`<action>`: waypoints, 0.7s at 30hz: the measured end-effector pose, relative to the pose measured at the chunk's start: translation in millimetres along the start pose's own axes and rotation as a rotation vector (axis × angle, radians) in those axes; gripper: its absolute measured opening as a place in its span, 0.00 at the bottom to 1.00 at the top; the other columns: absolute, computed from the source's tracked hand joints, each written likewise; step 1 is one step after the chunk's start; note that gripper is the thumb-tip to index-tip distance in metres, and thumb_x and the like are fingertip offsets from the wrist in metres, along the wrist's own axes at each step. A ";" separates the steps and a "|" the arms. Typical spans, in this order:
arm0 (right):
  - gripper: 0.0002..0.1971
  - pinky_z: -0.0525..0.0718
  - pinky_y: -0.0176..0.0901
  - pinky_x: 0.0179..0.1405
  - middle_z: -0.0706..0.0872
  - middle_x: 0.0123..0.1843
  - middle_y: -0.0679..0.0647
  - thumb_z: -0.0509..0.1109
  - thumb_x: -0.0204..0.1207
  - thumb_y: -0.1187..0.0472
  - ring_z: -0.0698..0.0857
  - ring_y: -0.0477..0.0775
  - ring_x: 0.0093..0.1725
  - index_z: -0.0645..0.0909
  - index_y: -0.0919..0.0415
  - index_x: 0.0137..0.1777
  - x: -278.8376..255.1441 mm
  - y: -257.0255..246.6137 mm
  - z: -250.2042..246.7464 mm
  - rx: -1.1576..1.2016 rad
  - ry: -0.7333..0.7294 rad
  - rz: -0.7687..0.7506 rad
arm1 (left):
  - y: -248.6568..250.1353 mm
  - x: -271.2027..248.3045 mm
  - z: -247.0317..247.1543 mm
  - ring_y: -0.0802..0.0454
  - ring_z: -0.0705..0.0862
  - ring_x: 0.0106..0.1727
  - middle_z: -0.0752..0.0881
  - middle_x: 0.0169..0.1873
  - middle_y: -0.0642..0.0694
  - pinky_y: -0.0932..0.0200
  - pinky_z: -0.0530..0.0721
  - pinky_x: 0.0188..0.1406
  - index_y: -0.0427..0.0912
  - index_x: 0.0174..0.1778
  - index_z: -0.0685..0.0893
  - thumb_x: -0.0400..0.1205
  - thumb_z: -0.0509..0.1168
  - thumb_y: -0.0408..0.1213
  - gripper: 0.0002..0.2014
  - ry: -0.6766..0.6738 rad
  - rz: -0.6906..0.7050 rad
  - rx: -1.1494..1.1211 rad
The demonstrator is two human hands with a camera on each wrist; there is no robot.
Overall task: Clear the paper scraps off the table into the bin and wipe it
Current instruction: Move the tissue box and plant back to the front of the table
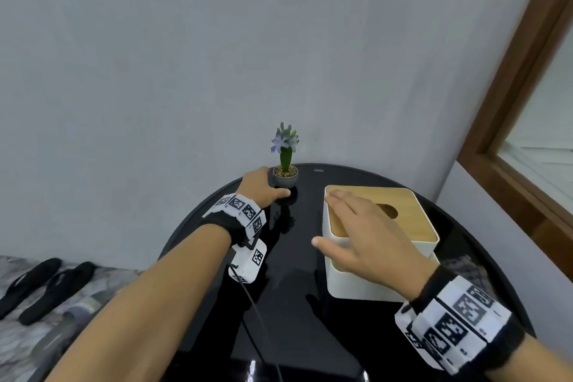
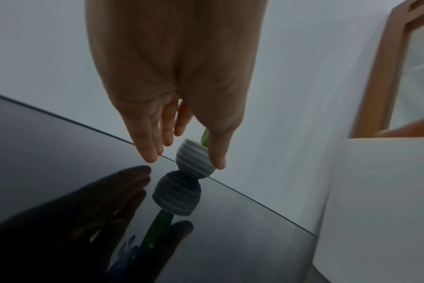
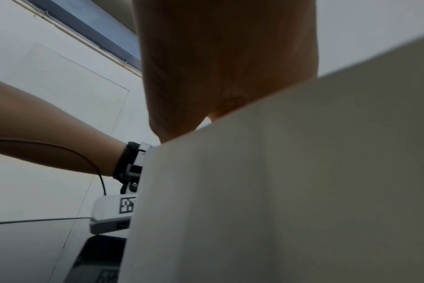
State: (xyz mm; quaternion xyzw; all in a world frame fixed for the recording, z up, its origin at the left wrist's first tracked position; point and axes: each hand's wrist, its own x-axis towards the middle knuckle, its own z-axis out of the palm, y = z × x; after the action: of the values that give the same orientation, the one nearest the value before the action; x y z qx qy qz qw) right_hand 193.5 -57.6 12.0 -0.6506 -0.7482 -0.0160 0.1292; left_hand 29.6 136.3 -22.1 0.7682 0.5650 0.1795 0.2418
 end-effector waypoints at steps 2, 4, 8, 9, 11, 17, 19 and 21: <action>0.39 0.58 0.43 0.79 0.64 0.83 0.50 0.59 0.75 0.33 0.63 0.50 0.81 0.62 0.55 0.81 -1.4 -0.3 2.8 -0.025 0.002 -0.002 | -0.4 9.9 1.6 0.41 0.81 0.66 0.84 0.64 0.38 0.60 0.72 0.54 0.35 0.69 0.77 0.77 0.74 0.50 0.30 -0.010 0.001 0.008; 0.39 0.57 0.41 0.77 0.66 0.82 0.51 0.58 0.75 0.33 0.65 0.51 0.80 0.64 0.56 0.80 -2.4 -0.8 5.0 -0.074 0.020 -0.012 | -1.7 19.8 4.1 0.42 0.83 0.61 0.86 0.61 0.39 0.60 0.72 0.50 0.37 0.66 0.79 0.75 0.75 0.52 0.29 -0.019 0.004 0.009; 0.39 0.53 0.41 0.77 0.64 0.83 0.50 0.57 0.75 0.33 0.62 0.50 0.82 0.62 0.54 0.81 -0.5 -0.7 5.6 -0.065 -0.010 -0.006 | -4.0 34.1 11.0 0.45 0.82 0.57 0.86 0.57 0.41 0.59 0.74 0.49 0.39 0.64 0.80 0.72 0.76 0.55 0.31 -0.020 -0.001 -0.006; 0.39 0.52 0.41 0.77 0.63 0.84 0.49 0.57 0.75 0.33 0.62 0.50 0.82 0.61 0.54 0.81 -0.3 -0.4 5.8 -0.063 -0.014 -0.003 | -4.5 36.4 12.3 0.44 0.82 0.58 0.86 0.57 0.41 0.59 0.74 0.49 0.39 0.64 0.79 0.72 0.76 0.55 0.31 -0.017 -0.004 -0.006; 0.39 0.52 0.40 0.75 0.64 0.83 0.49 0.58 0.75 0.33 0.63 0.50 0.81 0.62 0.54 0.81 -0.9 0.2 6.3 -0.064 -0.013 0.005 | -5.5 40.3 13.9 0.44 0.82 0.60 0.86 0.58 0.42 0.59 0.74 0.50 0.39 0.65 0.79 0.72 0.76 0.55 0.32 -0.010 -0.008 -0.010; 0.39 0.55 0.42 0.77 0.67 0.82 0.50 0.58 0.73 0.33 0.65 0.50 0.80 0.65 0.55 0.80 -1.3 1.4 7.6 -0.059 -0.020 0.006 | -10.6 46.9 18.0 0.46 0.82 0.58 0.87 0.57 0.43 0.61 0.73 0.50 0.40 0.65 0.80 0.71 0.77 0.54 0.31 0.018 -0.005 -0.041; 0.39 0.52 0.40 0.76 0.65 0.83 0.50 0.58 0.74 0.33 0.63 0.50 0.81 0.63 0.54 0.81 -1.3 0.8 6.4 -0.051 -0.025 0.005 | -10.5 46.8 18.7 0.46 0.83 0.59 0.87 0.58 0.43 0.61 0.74 0.51 0.41 0.65 0.81 0.71 0.77 0.54 0.31 0.026 -0.001 -0.049; 0.39 0.50 0.39 0.77 0.63 0.84 0.49 0.58 0.74 0.33 0.61 0.49 0.82 0.61 0.54 0.81 -1.0 0.9 5.3 -0.043 -0.031 0.003 | -9.1 46.0 18.9 0.46 0.83 0.61 0.87 0.58 0.44 0.62 0.74 0.53 0.41 0.66 0.81 0.71 0.77 0.53 0.31 0.033 0.003 -0.053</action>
State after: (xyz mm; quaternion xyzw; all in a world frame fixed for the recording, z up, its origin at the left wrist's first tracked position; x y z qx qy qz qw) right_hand 193.6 -57.4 6.6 -0.6545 -0.7486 -0.0221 0.1036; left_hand 46.5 179.3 -42.6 0.7592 0.5629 0.2075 0.2523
